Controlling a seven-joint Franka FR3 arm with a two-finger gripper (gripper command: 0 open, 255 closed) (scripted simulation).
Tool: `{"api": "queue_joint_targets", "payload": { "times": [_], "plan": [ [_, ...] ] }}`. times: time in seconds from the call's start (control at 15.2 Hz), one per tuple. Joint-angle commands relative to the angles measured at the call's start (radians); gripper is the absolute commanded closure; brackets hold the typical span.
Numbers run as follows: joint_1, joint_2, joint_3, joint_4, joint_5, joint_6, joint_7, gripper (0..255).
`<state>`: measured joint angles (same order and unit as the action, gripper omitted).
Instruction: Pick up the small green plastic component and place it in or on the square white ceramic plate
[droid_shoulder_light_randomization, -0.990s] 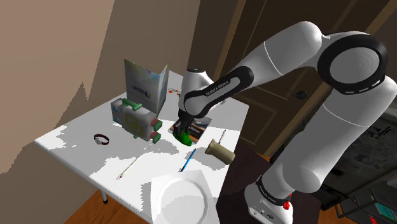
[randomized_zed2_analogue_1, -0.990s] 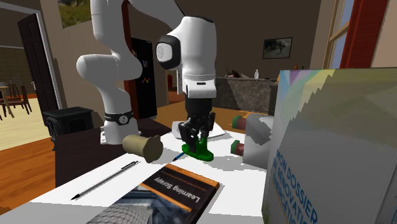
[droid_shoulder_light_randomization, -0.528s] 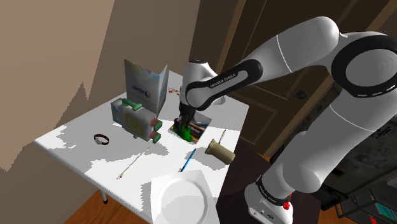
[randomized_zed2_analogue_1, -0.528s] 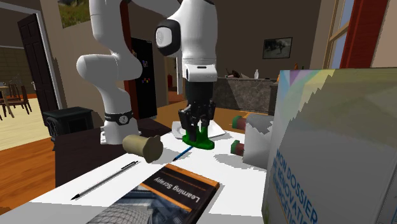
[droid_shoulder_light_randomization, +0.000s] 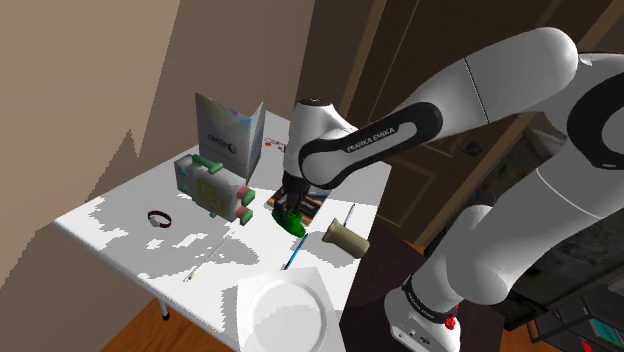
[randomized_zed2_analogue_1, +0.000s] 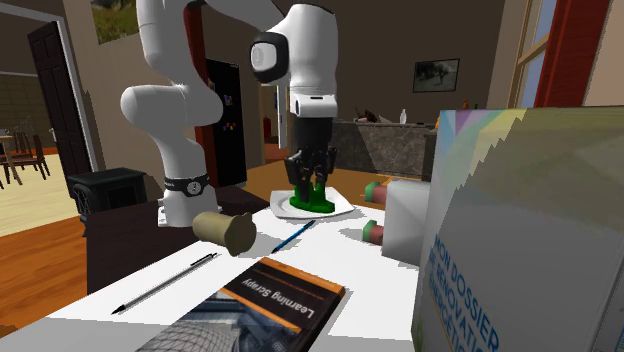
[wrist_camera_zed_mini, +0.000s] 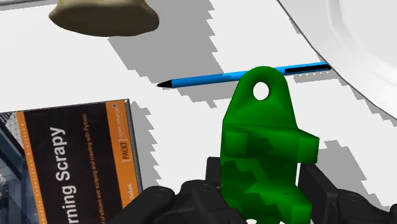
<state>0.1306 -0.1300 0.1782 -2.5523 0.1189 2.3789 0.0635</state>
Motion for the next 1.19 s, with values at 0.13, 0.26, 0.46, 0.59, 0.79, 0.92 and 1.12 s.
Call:
{"api": "queue_joint_targets", "payload": {
  "times": [0.13,0.26,0.46,0.59,0.79,0.92,1.12],
  "plan": [
    [0.057,-0.087,0.056,-0.090,0.047,0.010,0.075,255],
    [0.089,-0.124,0.087,-0.123,0.073,0.011,0.115,255],
    [0.140,-0.173,0.136,-0.163,0.116,0.009,0.178,255],
    [0.177,-0.200,0.170,-0.184,0.145,0.007,0.223,255],
    [0.232,-0.234,0.224,-0.204,0.190,0.004,0.294,255],
    [0.269,-0.250,0.262,-0.211,0.218,0.001,0.344,255],
    [0.288,-0.228,0.293,-0.222,0.234,0.038,0.375,255]
  ]
}}
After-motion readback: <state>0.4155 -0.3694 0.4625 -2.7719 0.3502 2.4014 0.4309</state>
